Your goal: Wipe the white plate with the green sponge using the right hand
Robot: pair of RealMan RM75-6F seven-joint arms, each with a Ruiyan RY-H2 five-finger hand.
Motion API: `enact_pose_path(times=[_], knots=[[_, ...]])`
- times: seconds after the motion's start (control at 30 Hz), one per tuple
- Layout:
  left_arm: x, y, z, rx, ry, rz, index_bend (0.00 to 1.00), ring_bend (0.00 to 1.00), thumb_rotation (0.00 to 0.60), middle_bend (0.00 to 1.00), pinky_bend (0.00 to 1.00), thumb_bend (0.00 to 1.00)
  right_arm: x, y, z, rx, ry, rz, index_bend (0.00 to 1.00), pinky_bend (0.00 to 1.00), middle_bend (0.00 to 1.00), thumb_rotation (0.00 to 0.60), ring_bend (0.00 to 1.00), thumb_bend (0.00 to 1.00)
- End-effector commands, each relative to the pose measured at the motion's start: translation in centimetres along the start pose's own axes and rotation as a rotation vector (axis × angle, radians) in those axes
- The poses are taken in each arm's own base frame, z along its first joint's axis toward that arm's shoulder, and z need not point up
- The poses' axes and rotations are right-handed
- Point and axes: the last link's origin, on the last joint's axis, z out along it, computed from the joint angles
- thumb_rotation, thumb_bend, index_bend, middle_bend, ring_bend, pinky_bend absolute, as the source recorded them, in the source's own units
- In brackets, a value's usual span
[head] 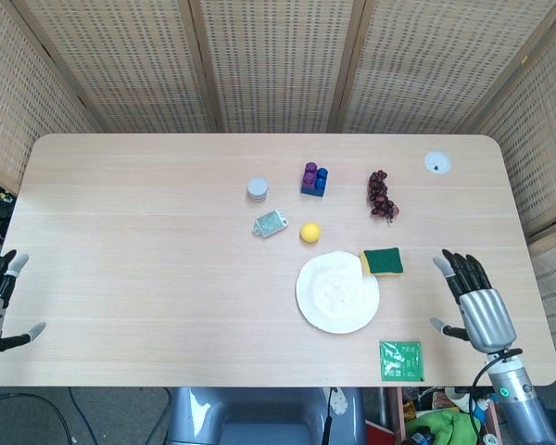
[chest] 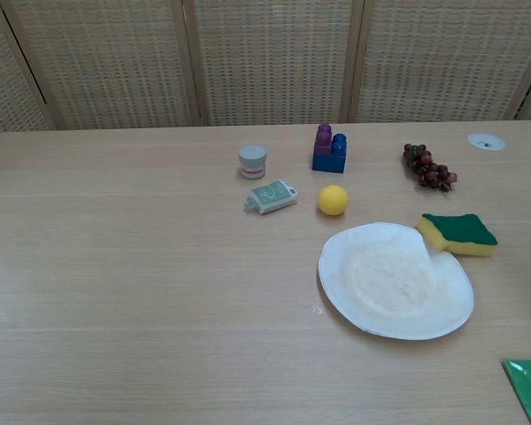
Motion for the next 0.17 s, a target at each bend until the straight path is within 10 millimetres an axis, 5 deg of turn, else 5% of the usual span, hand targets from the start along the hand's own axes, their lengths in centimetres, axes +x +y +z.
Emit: enact_pose_path(times=[0.03, 0.17], knots=[[0.14, 0.0, -0.17, 0.0, 0.003, -0.005, 0.0, 0.0, 0.6, 0.0, 0.0, 0.0, -0.18, -0.39, -1.4, -0.019, 0.02, -0.028, 0.0, 0.0, 0.0, 0.6, 0.0, 0.0], [0.14, 0.08, -0.22, -0.007, 0.002, 0.0, 0.0, 0.0, 0.6, 0.0, 0.0, 0.0, -0.32, -0.57, -1.67, -0.018, 0.029, -0.07, 0.0, 0.0, 0.0, 0.6, 0.0, 0.0]])
